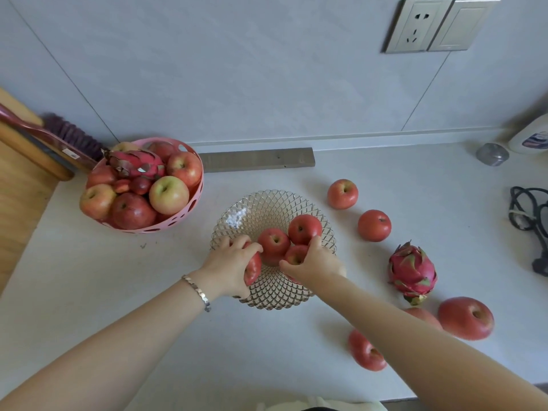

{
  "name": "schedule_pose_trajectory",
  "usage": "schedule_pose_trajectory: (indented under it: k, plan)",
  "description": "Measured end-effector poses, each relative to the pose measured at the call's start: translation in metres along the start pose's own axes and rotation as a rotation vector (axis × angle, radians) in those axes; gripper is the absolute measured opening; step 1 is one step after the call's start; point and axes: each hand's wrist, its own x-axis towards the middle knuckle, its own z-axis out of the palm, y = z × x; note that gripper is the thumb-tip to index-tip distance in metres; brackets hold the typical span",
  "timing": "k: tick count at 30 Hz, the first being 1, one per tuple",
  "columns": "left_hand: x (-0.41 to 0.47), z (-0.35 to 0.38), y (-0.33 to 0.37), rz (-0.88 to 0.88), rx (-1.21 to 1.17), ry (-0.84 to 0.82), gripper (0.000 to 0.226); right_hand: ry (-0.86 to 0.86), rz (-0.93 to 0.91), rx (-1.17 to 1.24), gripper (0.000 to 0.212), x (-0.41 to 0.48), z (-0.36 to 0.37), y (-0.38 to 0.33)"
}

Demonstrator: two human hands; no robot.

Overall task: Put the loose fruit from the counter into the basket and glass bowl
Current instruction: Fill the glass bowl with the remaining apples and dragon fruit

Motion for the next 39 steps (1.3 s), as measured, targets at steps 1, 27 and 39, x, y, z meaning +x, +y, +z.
schedule_pose_trajectory:
  k: [1, 27, 39]
  plan:
    - [0.001, 0.001, 0.0, 0.005, -0.001, -0.01, 0.09, 0.009, -0.001, -0.02, 0.088, 0.0, 0.0, -0.001]
    - [0.002, 0.04, 0.014, -0.223, -0.506, 0.35, 0.079, 0.128, -0.815, -0.489, 0.05, 0.023, -0.006, -0.003]
    - [0.002, 0.031, 0.021, -0.095, -0.579, 0.104, 0.086, -0.082, -0.824, -0.558, 0.074, 0.038, -0.004, -0.002]
